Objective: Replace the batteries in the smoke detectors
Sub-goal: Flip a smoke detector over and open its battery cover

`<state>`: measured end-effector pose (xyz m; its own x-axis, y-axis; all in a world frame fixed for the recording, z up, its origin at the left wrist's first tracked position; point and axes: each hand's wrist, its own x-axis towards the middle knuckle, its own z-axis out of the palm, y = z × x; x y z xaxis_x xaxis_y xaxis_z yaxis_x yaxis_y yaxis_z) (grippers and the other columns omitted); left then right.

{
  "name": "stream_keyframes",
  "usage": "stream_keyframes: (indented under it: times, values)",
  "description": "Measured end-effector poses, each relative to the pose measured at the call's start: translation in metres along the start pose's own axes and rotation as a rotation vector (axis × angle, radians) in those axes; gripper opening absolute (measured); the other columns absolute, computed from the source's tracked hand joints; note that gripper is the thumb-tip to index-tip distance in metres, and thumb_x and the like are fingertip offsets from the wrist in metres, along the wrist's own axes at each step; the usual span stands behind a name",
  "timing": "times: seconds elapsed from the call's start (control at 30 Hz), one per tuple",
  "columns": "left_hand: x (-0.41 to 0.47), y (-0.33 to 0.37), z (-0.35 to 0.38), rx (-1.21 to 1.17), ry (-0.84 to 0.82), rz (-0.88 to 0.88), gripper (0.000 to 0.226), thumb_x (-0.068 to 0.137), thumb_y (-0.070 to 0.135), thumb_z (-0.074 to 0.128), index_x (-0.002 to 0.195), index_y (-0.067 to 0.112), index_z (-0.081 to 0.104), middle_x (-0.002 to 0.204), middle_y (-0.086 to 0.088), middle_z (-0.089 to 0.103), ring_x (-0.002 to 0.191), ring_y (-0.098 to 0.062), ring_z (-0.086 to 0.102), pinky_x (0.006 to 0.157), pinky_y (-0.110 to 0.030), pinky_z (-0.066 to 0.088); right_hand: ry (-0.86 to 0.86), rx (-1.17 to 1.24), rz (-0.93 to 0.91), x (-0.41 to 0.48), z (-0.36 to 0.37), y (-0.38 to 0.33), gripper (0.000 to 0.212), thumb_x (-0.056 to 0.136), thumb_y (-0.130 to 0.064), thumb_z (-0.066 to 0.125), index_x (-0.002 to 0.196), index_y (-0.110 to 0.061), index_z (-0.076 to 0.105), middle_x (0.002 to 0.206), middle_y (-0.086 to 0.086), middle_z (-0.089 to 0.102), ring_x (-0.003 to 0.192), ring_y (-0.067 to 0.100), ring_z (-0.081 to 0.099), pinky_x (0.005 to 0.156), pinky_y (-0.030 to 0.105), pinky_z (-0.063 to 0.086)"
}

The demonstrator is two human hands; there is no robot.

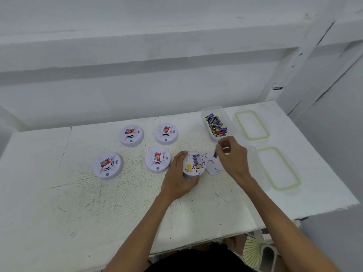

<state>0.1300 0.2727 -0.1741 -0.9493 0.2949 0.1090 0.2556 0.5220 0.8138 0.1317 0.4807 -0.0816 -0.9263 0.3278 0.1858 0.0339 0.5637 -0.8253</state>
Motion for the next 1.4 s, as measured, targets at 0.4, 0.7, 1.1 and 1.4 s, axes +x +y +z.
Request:
stream_keyframes:
  times: [0.4,0.7,1.1,1.4]
  values:
    - [-0.002,0.000,-0.001,-0.037,0.008,0.010,0.097,0.077,0.060,0.072,0.154,0.015,0.034,0.155,0.004,0.039,0.142,-0.007,0.037,0.110,-0.011,0.034,0.319,0.339,0.437,-0.003,-0.021,0.025,0.013,0.094,-0.027,0.056,0.102,-0.021,0.064,0.090,0.000,0.071,0.075,0.011,0.065,0.070,0.031,0.056]
    - [-0.001,-0.001,0.000,-0.050,0.021,0.019,0.095,0.077,0.058,0.074,0.153,0.016,0.035,0.154,0.006,0.039,0.143,-0.007,0.038,0.110,-0.020,0.039,0.266,0.392,0.636,-0.001,-0.025,0.051,0.016,0.100,-0.022,0.054,0.112,-0.017,0.063,0.104,0.008,0.065,0.082,0.023,0.070,0.068,0.029,0.059]
    - [-0.002,-0.002,0.001,-0.045,0.028,0.024,0.095,0.076,0.060,0.073,0.152,0.016,0.037,0.151,0.011,0.039,0.139,0.009,0.033,0.106,-0.003,0.031,0.070,0.131,0.483,0.000,-0.012,0.057,0.021,0.092,-0.021,0.067,0.111,-0.019,0.060,0.097,0.000,0.067,0.079,0.012,0.064,0.073,0.028,0.053]
    - [-0.001,0.000,0.000,-0.042,0.024,0.028,0.094,0.076,0.059,0.074,0.152,0.017,0.037,0.149,0.017,0.037,0.138,0.014,0.030,0.105,-0.001,0.029,-0.004,-0.114,0.316,0.009,-0.002,0.054,0.018,0.085,-0.021,0.074,0.102,-0.015,0.072,0.089,0.001,0.074,0.076,0.011,0.066,0.065,0.014,0.046]
